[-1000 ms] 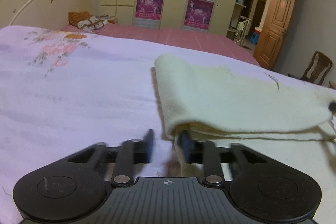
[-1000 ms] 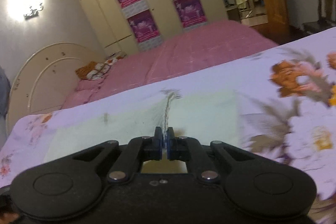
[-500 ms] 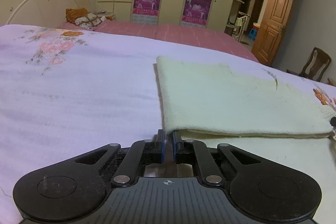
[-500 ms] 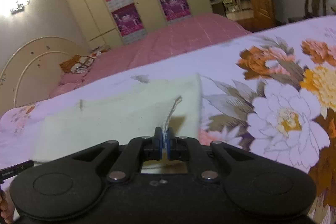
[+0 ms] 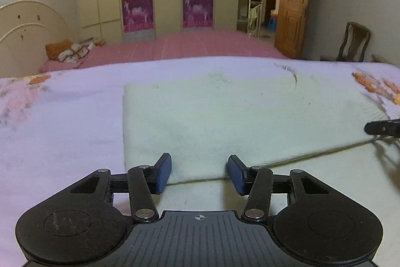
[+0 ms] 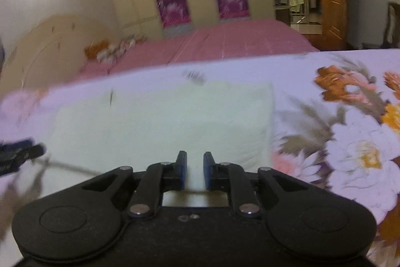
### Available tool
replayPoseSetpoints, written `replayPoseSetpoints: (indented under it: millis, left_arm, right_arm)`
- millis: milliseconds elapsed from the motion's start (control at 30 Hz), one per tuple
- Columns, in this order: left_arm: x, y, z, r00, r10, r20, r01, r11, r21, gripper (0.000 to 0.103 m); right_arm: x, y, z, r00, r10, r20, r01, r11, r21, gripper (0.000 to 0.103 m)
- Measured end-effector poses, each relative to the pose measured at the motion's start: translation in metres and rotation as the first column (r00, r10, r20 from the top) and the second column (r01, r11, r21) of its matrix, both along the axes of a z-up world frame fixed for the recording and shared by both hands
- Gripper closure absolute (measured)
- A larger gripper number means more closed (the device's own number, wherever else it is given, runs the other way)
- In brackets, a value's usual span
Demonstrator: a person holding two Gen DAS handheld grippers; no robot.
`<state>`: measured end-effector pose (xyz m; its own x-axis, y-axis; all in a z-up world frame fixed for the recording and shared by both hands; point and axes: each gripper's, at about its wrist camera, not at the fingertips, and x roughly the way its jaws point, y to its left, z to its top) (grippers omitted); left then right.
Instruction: Fold small clothes
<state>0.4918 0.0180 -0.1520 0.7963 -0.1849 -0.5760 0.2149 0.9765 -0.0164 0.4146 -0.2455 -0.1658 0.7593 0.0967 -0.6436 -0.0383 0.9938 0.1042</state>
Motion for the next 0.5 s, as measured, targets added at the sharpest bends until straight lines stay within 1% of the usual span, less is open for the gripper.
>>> replayPoseSetpoints:
  millis: [33, 67, 133, 167, 200, 267, 367, 433, 500]
  left_arm:
    - [-0.001, 0.007, 0.003, 1.0, -0.001, -0.011, 0.001, 0.999, -0.035, 0.052]
    - [-0.004, 0.012, 0.008, 1.0, 0.001, -0.008, -0.001, 0.999, -0.048, 0.052]
    - [-0.005, 0.017, 0.016, 0.999, 0.023, 0.042, -0.021, 0.999, -0.045, 0.051]
    - [0.001, 0.016, 0.019, 0.998, 0.014, 0.053, -0.012, 0.999, -0.05, 0.049]
    - [0.01, 0.012, 0.02, 0.998, 0.007, 0.055, -0.005, 0.999, -0.05, 0.048]
    - [0.031, 0.002, 0.022, 0.999, -0.006, 0.054, 0.009, 0.999, -0.043, 0.047]
    - [0.063, -0.011, 0.019, 1.0, -0.009, 0.028, 0.01, 0.999, -0.038, 0.044]
    - [0.08, -0.013, 0.013, 1.0, 0.014, 0.004, -0.014, 1.0, -0.026, 0.042]
    - [0.091, -0.005, 0.004, 0.999, 0.043, -0.014, -0.043, 0.999, -0.014, 0.042]
  right_arm:
    - [-0.003, -0.009, -0.002, 1.0, -0.014, 0.014, 0.014, 1.0, 0.017, 0.092]
    - [-0.005, -0.019, -0.001, 0.999, -0.035, 0.012, 0.034, 0.999, 0.038, 0.092]
    - [-0.009, -0.031, 0.006, 0.998, -0.057, 0.022, 0.056, 0.996, 0.066, 0.092]
    - [-0.009, -0.032, 0.011, 0.997, -0.059, 0.041, 0.056, 0.995, 0.084, 0.088]
    - [-0.007, -0.03, 0.015, 0.996, -0.055, 0.069, 0.047, 0.993, 0.104, 0.082]
    - [0.011, -0.015, 0.019, 0.996, -0.024, 0.09, 0.013, 0.992, 0.123, 0.082]
    - [0.043, 0.02, 0.017, 0.995, 0.047, 0.093, -0.056, 0.993, 0.102, 0.082]
    - [0.061, 0.044, 0.012, 0.991, 0.096, 0.089, -0.103, 0.992, 0.076, 0.082]
    - [0.072, 0.058, 0.004, 0.988, 0.125, 0.086, -0.13, 0.99, 0.049, 0.081]
